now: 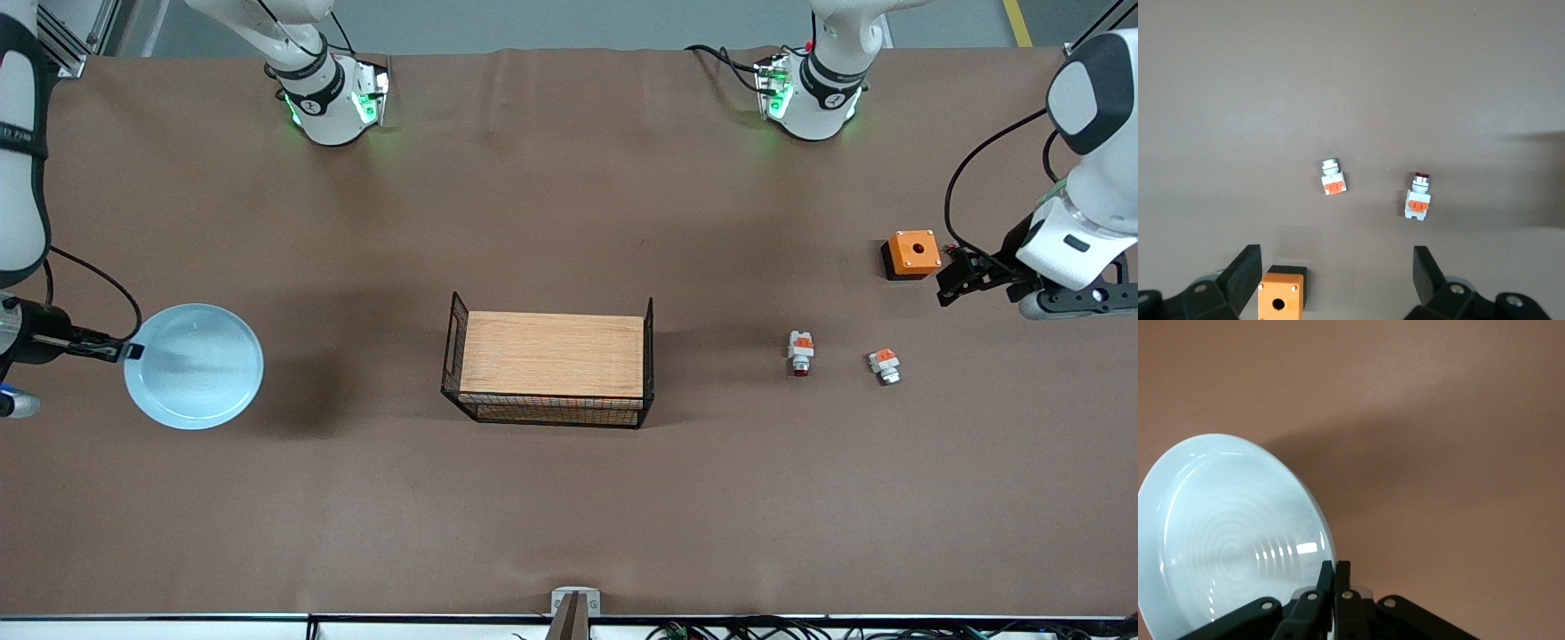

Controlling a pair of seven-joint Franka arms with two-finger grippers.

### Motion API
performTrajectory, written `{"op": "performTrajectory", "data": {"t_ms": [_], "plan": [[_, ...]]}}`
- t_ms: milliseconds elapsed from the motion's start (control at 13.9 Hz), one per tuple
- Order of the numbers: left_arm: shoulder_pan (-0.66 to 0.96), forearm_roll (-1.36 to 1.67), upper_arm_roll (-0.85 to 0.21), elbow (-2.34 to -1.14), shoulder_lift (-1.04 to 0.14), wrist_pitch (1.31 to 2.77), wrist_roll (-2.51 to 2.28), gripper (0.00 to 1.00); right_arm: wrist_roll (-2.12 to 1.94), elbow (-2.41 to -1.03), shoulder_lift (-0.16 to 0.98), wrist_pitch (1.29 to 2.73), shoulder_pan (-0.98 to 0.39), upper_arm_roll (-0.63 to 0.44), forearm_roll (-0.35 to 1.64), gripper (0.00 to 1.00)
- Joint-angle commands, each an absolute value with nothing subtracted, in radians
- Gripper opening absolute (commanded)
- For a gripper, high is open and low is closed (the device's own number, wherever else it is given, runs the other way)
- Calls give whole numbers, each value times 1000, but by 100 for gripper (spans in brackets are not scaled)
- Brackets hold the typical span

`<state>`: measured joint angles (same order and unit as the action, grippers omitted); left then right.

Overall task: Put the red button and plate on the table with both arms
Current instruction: 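Lower the blue plate onto the table beside the crate with the right gripper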

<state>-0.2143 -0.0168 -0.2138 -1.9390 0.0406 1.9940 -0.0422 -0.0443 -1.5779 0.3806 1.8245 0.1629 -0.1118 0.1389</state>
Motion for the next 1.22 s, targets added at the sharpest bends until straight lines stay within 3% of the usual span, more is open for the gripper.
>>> {"op": "performTrajectory", "data": {"t_ms": [0, 359, 789, 1147], "plan": [[-207, 2, -209, -1953, 89, 1971, -35, 100, -207, -1731, 357, 2013, 242, -87, 156, 2], [21, 0, 9, -1921, 126, 1893, -49, 100, -389, -1861, 390, 2212, 294, -87, 326, 1], [31, 0, 21, -1809, 126, 1772, -49, 100, -558, -1859, 523, 2295, 322, -89, 497, 2], [29, 0, 20, -1707, 127, 1657, -51, 100, -586, -1852, 583, 2310, 337, -87, 522, 2]]}}
